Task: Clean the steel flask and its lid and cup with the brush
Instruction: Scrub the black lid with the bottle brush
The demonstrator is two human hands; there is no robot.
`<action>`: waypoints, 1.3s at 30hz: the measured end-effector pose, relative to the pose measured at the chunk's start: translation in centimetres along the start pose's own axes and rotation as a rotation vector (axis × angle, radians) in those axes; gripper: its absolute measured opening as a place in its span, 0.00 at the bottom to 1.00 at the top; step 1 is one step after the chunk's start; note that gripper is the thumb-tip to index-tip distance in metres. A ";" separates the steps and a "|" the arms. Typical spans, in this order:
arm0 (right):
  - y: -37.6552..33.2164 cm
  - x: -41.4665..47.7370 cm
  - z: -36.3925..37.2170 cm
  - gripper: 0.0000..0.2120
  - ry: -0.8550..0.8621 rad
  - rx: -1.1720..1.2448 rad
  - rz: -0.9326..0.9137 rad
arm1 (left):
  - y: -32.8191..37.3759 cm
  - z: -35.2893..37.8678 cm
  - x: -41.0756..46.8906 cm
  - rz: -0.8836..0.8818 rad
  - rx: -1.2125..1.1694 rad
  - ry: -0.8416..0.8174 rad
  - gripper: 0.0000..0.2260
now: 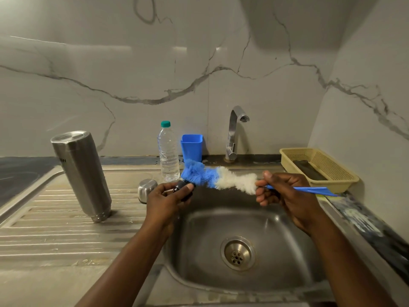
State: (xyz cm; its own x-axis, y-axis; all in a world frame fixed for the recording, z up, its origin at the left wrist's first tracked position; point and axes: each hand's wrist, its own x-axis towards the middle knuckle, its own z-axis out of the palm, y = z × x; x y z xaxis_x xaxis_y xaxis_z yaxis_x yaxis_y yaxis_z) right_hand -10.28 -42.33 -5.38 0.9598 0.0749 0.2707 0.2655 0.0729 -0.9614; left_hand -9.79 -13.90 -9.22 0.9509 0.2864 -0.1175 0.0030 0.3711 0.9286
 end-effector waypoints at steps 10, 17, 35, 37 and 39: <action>-0.1 0.0 -0.2 0.19 0.043 0.078 0.019 | -0.1 0.1 0.7 -0.115 -0.161 -0.005 0.14; 0.8 0.2 0.7 0.17 0.072 0.149 0.030 | 0.0 0.2 0.5 -0.157 -0.193 -0.088 0.14; 0.8 0.3 -0.2 0.17 0.096 0.123 0.057 | 0.3 0.2 0.4 -0.144 -0.269 -0.098 0.12; 1.2 0.4 0.3 0.17 0.080 0.108 0.063 | -0.1 0.6 0.1 -0.174 -0.236 -0.119 0.14; 1.2 0.5 0.6 0.17 0.068 0.104 0.071 | -0.2 0.8 0.0 -0.175 -0.235 -0.120 0.14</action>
State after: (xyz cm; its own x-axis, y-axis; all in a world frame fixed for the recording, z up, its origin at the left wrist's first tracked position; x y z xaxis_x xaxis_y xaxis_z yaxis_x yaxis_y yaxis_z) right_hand -9.55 -41.61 -6.35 0.9807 0.0163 0.1950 0.1893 0.1726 -0.9666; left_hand -9.56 -14.65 -9.11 0.9719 0.0995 -0.2131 0.1114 0.6034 0.7896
